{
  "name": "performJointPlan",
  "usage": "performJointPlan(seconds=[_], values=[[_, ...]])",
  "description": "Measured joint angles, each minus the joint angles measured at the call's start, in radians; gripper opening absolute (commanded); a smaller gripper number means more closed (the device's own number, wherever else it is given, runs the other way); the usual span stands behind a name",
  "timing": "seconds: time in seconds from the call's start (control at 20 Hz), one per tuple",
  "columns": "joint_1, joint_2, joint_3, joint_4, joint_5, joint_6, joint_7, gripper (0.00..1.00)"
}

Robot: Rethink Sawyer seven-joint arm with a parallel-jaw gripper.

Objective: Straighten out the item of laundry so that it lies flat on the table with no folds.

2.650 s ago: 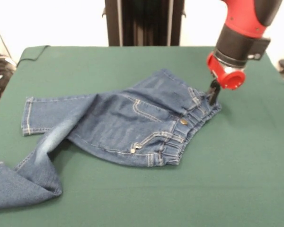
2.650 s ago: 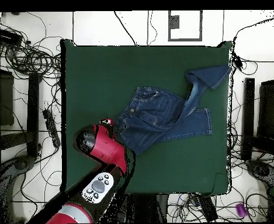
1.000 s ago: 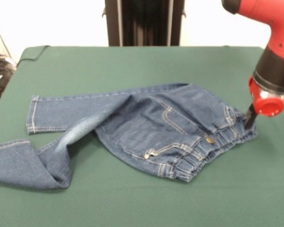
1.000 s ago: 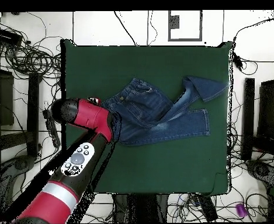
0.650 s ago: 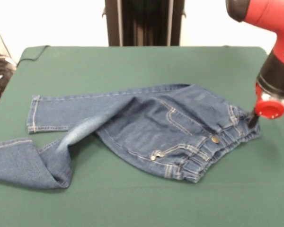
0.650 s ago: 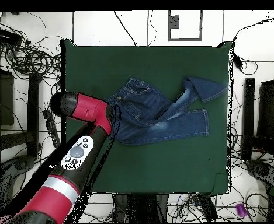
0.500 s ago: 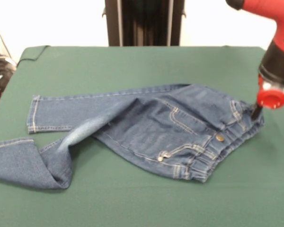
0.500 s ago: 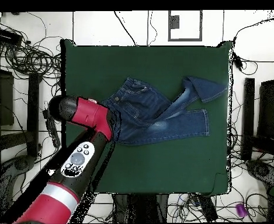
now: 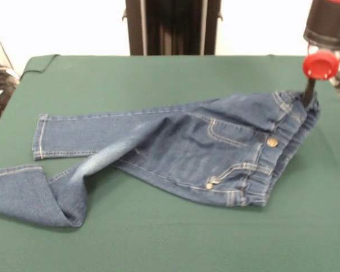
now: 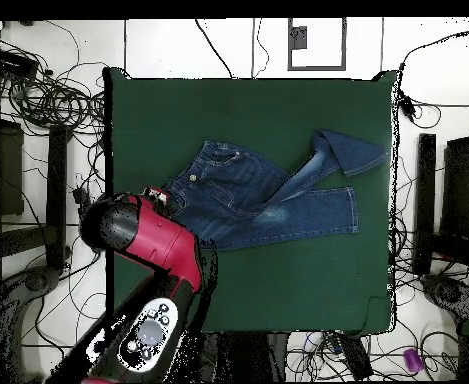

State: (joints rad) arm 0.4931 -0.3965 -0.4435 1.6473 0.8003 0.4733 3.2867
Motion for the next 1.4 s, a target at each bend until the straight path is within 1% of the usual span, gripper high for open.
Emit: performJointPlan(seconds=[0.05, 0.15, 0.25, 0.35, 0.4, 0.5, 0.55, 0.65, 0.75, 0.85, 0.95, 1.05, 1.15, 1.2, 1.25, 1.4], values=[[-0.004, -0.015, 0.008, 0.014, -0.008, -0.004, 0.0, 0.0], [-0.029, -0.074, 0.046, 0.069, -0.049, -0.014, 0.0, 0.0], [-0.05, -0.102, 0.069, 0.095, -0.076, -0.019, 0.0, 0.0], [-0.089, -0.134, 0.106, 0.13, -0.127, -0.039, 0.0, 0.0], [-0.125, -0.15, 0.139, 0.152, -0.177, -0.069, 0.0, 0.0], [-0.15, -0.155, 0.16, 0.162, -0.214, -0.096, 0.0, 0.0], [-0.178, -0.154, 0.184, 0.172, -0.261, -0.135, 0.0, 0.0], [-0.206, -0.15, 0.21, 0.179, -0.314, -0.178, 0.0, 0.0], [-0.248, -0.141, 0.248, 0.188, -0.393, -0.242, 0.0, 0.0], [-0.304, -0.129, 0.299, 0.199, -0.5, -0.314, 0.0, 0.0], [-0.346, -0.116, 0.339, 0.206, -0.587, -0.358, 0.0, 0.0], [-0.369, -0.11, 0.361, 0.213, -0.635, -0.38, 0.0, 0.0], [-0.402, -0.096, 0.4, 0.226, -0.712, -0.417, 0.0, 0.0], [-0.407, -0.094, 0.405, 0.228, -0.722, -0.424, 0.0, 0.0], [-0.418, -0.09, 0.421, 0.237, -0.753, -0.446, 0.0, 0.0], [-0.425, -0.091, 0.441, 0.255, -0.788, -0.48, 0.0, 0.0]])
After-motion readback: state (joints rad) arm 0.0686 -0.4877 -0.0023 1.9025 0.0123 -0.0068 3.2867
